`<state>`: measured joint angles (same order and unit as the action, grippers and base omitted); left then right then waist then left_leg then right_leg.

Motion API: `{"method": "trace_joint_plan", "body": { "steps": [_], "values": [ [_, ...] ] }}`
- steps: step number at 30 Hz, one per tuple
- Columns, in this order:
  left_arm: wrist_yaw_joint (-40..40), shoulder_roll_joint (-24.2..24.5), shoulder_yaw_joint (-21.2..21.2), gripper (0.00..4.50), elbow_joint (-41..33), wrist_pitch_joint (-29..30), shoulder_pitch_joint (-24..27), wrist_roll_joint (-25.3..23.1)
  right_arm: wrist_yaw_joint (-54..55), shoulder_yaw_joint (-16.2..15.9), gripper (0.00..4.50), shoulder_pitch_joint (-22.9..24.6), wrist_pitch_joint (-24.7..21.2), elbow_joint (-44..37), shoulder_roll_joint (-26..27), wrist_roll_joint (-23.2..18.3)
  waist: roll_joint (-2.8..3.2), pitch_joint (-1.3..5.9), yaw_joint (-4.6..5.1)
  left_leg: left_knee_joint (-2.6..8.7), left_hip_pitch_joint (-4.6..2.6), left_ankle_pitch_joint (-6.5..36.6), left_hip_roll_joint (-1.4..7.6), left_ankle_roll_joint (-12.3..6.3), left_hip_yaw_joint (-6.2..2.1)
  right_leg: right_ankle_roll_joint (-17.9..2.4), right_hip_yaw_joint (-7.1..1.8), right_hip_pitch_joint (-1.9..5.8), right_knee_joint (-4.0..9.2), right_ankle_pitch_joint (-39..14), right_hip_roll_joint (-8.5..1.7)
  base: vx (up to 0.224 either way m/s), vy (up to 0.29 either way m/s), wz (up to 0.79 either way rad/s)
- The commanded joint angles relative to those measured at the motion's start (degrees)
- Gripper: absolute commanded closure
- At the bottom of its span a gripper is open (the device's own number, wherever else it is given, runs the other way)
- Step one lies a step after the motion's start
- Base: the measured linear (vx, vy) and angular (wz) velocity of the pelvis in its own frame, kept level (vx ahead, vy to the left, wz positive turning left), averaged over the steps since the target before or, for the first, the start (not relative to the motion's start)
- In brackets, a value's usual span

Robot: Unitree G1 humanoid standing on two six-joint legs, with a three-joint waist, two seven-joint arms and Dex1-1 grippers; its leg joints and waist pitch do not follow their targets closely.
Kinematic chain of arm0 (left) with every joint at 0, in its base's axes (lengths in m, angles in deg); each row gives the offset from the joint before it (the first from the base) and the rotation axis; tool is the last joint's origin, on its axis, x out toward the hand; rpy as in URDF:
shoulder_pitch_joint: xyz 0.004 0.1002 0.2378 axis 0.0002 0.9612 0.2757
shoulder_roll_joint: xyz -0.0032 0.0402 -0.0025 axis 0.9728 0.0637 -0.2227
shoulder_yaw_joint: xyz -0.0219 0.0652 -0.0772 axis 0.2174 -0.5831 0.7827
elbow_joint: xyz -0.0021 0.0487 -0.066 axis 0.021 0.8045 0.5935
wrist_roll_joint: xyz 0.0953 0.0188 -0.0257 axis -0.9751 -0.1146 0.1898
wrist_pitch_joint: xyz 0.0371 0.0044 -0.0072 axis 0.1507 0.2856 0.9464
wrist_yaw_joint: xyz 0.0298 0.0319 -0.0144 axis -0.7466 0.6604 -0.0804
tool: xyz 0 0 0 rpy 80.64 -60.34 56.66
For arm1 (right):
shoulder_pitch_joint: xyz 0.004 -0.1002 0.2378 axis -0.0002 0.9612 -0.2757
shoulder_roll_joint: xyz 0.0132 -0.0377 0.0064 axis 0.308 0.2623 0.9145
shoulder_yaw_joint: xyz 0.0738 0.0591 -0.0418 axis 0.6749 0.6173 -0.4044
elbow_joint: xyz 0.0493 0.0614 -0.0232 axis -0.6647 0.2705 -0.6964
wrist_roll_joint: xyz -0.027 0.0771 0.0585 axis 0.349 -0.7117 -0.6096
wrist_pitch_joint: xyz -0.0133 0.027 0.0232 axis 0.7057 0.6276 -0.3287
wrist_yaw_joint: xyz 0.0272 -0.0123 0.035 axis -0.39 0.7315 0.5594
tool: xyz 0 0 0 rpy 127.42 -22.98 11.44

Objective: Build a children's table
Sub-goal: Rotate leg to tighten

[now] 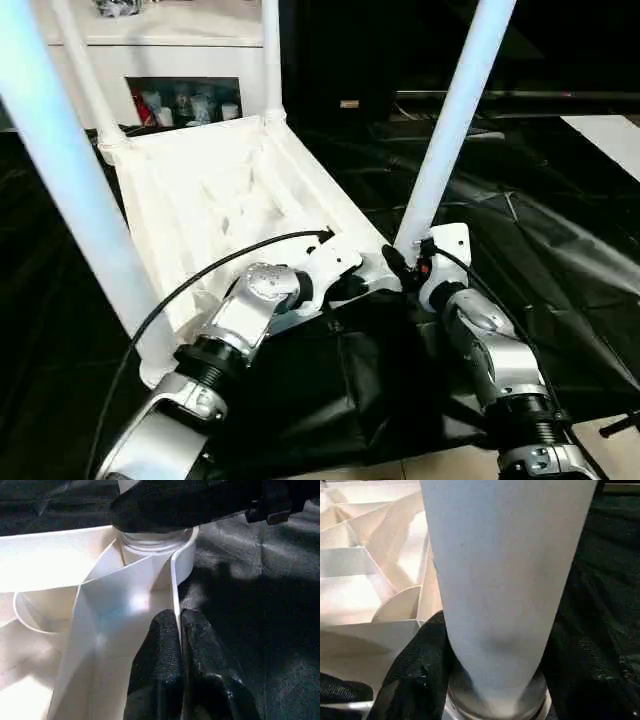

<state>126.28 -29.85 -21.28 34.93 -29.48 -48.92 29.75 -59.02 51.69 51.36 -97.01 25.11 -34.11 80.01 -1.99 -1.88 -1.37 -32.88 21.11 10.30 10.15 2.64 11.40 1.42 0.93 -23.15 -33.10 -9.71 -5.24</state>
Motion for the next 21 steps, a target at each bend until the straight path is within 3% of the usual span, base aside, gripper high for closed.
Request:
{"method": "trace_joint_plan", "body": {
  "steps": [1,5,7,8,9,10,12,15,16,17,19,21],
  "values": [
    [4.2,-0.5,-2.6,4.5,-0.6,-3.2,1.2,1.4,-8.4,-5.2,1.72,1.0,-2.1,-1.9,-0.3,-2.4,-0.1,2.56,-0.06,4.32,-0.58,19.9,2.42,-1.01,-1.29,-9.5,-1.13,1.52,4.59,-20.5,-2.18,0.0,0.0,0.0],
    [7.7,1.9,-2.1,4.5,-1.2,-4.3,1.8,2.3,-17.5,-7.5,1.52,3.2,-3.3,-6.5,-7.4,-2.7,-0.21,2.41,-0.51,4.31,-0.62,20.1,2.67,-1.65,-1.26,-9.3,-1.21,1.47,4.63,-21.0,-2.24,0.0,0.0,0.0],
    [9.5,2.7,-2.2,4.5,-1.3,-4.8,1.9,2.8,-20.5,-7.6,1.52,4.4,-3.5,-8.4,-10.3,-3.0,-0.24,2.45,-0.56,4.33,-0.45,19.8,2.64,-1.63,-1.32,-9.2,-1.18,1.69,4.61,-21.6,-2.3,0.0,0.0,0.0],
    [11.4,3.5,-2.3,4.5,-1.6,-5.7,2.1,3.3,-23.2,-7.4,1.52,5.6,-3.6,-10.0,-12.7,-3.8,0.01,2.38,-0.69,4.34,-0.58,19.9,2.68,-1.66,-1.32,-9.2,-1.23,1.56,4.69,-21.7,-2.33,0.0,0.0,0.0],
    [13.8,4.3,-2.6,4.5,-2.2,-6.3,2.5,4.0,-26.0,-7.1,1.52,7.0,-3.7,-11.7,-15.3,-4.4,-0.16,2.35,-0.85,4.26,-0.77,20.4,2.74,-1.86,-1.22,-9.2,-1.29,1.4,4.77,-21.9,-2.28,0.0,0.0,0.0],
    [16.0,5.2,-2.8,4.5,-2.9,-6.5,2.8,4.5,-28.7,-6.6,1.52,8.3,-4.3,-13.3,-17.6,-5.5,-0.21,2.34,-1.11,4.3,-0.75,20.4,2.83,-2.17,-1.22,-9.4,-1.35,1.53,4.69,-21.5,-2.31,0.0,0.0,0.0],
    [19.7,6.6,-3.2,4.5,-3.5,-7.0,3.1,5.3,-32.9,-5.2,1.52,10.3,-5.6,-15.9,-21.1,-7.4,0.67,2.39,-1.37,4.28,-0.98,20.4,3.02,-2.29,-1.19,-10.2,-1.47,1.39,4.54,-19.2,-2.22,0.0,0.0,0.0],
    [23.5,8.2,-3.4,4.5,-4.4,-7.8,3.6,6.2,-36.4,-3.1,1.52,12.3,-8.2,-18.9,-24.1,-11.1,0.38,2.57,-1.76,4.23,-0.7,18.7,3.02,-2.9,-1.12,-11.5,-1.4,1.77,4.11,-16.0,-2.28,0.0,0.0,0.0],
    [24.4,8.6,-3.3,4.5,-4.6,-8.0,3.7,6.5,-37.2,-1.8,1.52,13.1,-9.4,-20.3,-24.8,-13.0,0.48,2.59,-1.75,4.19,-0.59,17.8,3.01,-3.14,-1.11,-12.3,-1.33,1.92,3.96,-14.3,-2.28,0.0,0.0,0.0],
    [24.8,9.0,-3.1,4.5,-4.7,-8.0,3.8,6.6,-37.9,-0.5,1.52,13.7,-10.4,-21.4,-25.3,-14.7,1.0,2.68,-1.93,4.14,-0.74,17.4,3.03,-3.24,-1.17,-12.6,-1.33,1.98,3.8,-13.4,-2.32,0.0,0.0,0.0],
    [25.9,10.0,-3.0,4.5,-5.0,-8.1,3.9,7.1,-39.5,1.8,1.52,15.0,-12.3,-23.8,-26.9,-18.3,0.73,2.63,-1.85,4.11,-0.53,16.8,2.94,-3.56,-1.09,-13.1,-1.26,2.12,3.73,-12.7,-2.3,0.0,0.0,0.0],
    [26.5,10.6,-2.9,4.5,-5.4,-8.1,4.2,7.5,-40.2,3.1,1.52,15.6,-13.1,-24.8,-27.6,-20.1,1.22,2.64,-2.04,4.01,-0.57,15.9,2.98,-3.68,-1.12,-13.6,-1.25,2.22,3.58,-12.0,-2.42,0.0,0.0,0.0]
  ]
}}
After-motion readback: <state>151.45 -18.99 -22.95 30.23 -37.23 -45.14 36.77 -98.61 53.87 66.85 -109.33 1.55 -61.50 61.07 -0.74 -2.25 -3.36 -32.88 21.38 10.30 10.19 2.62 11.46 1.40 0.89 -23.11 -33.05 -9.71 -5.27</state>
